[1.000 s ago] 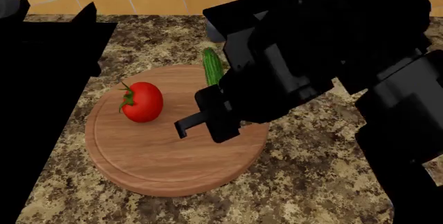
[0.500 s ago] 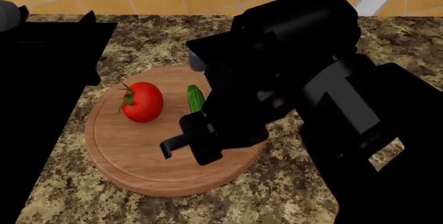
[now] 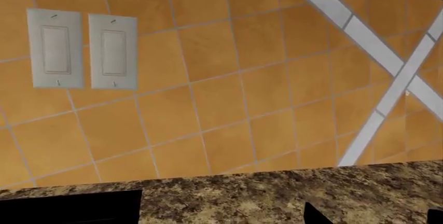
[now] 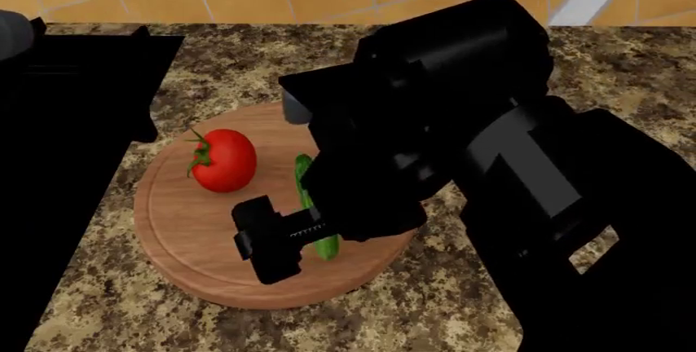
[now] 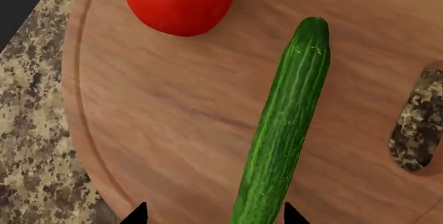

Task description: Pick the vegetables from the sink and place them on the cutting board.

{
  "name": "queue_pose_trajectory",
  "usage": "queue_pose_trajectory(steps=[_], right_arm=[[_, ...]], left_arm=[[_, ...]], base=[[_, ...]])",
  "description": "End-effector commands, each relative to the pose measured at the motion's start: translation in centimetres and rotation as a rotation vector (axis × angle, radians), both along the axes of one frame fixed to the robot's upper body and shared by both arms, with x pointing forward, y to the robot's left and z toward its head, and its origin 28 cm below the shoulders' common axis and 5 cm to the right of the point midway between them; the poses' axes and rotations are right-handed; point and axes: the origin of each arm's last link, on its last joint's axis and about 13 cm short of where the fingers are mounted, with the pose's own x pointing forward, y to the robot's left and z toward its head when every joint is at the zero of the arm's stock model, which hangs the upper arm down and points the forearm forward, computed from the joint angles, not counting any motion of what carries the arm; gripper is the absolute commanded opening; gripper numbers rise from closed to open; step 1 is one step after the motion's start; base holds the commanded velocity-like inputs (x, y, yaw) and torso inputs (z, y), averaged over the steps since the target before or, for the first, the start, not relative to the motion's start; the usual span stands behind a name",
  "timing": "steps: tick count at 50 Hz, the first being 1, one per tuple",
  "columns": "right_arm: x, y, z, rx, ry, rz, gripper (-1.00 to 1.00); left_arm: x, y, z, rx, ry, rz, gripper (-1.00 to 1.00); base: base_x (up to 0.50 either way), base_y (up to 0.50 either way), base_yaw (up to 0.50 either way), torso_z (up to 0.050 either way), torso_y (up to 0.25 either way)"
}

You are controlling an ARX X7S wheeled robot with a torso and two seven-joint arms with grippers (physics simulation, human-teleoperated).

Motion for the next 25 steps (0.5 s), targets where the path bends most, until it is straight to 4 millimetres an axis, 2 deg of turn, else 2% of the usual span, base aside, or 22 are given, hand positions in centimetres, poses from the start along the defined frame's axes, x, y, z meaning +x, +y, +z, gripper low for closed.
queue_pose_trajectory(steps=[1, 7, 14, 21, 25], right_arm=[[0.0, -0.5, -0.6, -0.068, -0.021, -0.025, 1.00], [-0.1, -0.6, 0.0, -0.076, -0.038, -0.028, 1.00], [-0.6, -1.1, 1.9, -0.059, -0.142, -0.054, 1.00], [-2.3, -1.7, 2.7, -0.023, -0.287, -0.068, 1.00], [-2.8, -2.3, 2.2, 0.018, -0.338, -0.093, 1.00]], left_arm=[[0.0, 0.0, -0.1, 0.000, 0.003, -0.004, 1.00], [-0.1, -0.1, 0.0, 0.003, 0.000, -0.007, 1.00], [-0.3, 0.0, 0.1, -0.002, -0.005, -0.004, 1.00], [-1.1, 0.1, -0.4, -0.012, -0.016, 0.002, 1.00], [-1.6, 0.0, -0.6, -0.028, -0.019, 0.000, 1.00]], base=[[0.00, 0.00, 0.00, 0.000, 0.000], [0.00, 0.00, 0.00, 0.000, 0.000], [0.00, 0.00, 0.00, 0.000, 0.000], [0.00, 0.00, 0.00, 0.000, 0.000], [0.00, 0.00, 0.00, 0.000, 0.000]])
